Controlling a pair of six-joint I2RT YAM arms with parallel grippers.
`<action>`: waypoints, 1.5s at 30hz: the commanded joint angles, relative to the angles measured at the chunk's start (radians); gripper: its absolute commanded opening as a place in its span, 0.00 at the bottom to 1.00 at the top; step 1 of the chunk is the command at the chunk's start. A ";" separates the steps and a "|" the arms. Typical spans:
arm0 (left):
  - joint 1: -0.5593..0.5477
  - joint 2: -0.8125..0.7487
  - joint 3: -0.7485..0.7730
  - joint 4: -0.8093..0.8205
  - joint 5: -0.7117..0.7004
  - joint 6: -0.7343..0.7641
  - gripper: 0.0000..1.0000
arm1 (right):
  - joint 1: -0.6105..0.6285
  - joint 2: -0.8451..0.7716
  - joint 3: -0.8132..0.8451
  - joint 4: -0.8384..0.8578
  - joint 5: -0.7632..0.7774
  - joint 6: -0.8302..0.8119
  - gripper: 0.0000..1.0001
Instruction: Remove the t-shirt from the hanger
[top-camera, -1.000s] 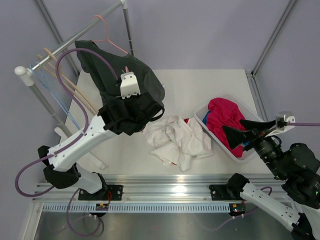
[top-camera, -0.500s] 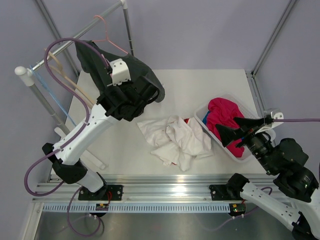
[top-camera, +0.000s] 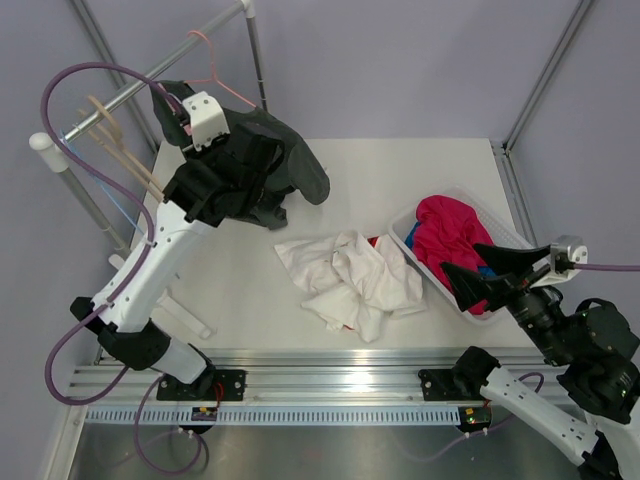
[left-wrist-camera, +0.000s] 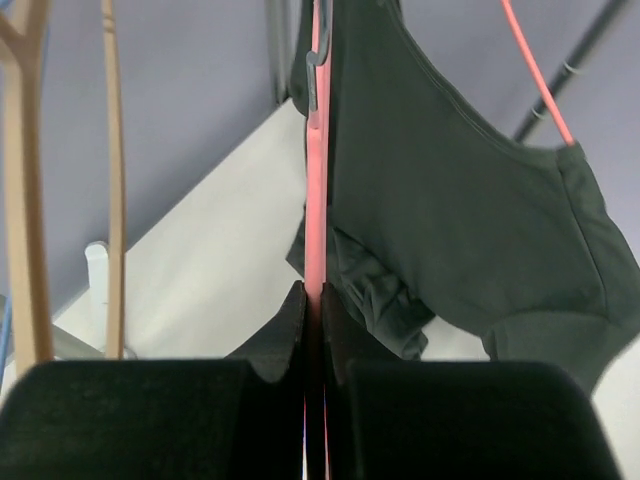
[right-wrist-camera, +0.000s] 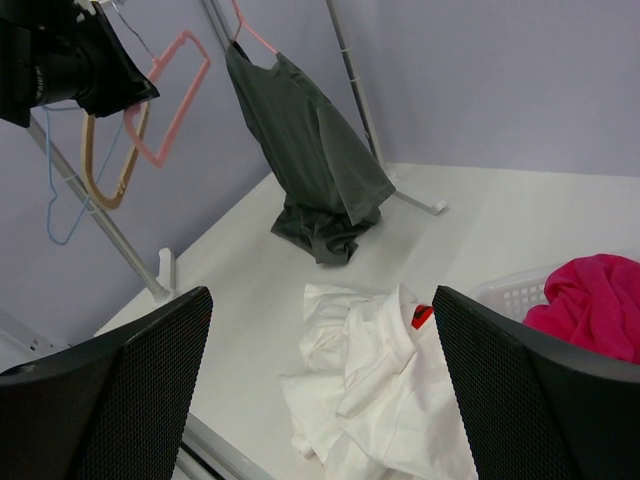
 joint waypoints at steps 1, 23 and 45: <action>0.053 -0.043 0.041 0.081 -0.018 0.032 0.00 | -0.002 -0.069 -0.022 0.054 -0.017 0.014 1.00; 0.276 -0.121 -0.091 0.371 0.252 0.252 0.00 | -0.002 -0.036 -0.049 0.045 -0.060 0.029 0.99; 0.285 -0.348 -0.254 0.428 0.776 0.345 0.99 | -0.002 0.024 -0.009 0.007 -0.055 0.046 1.00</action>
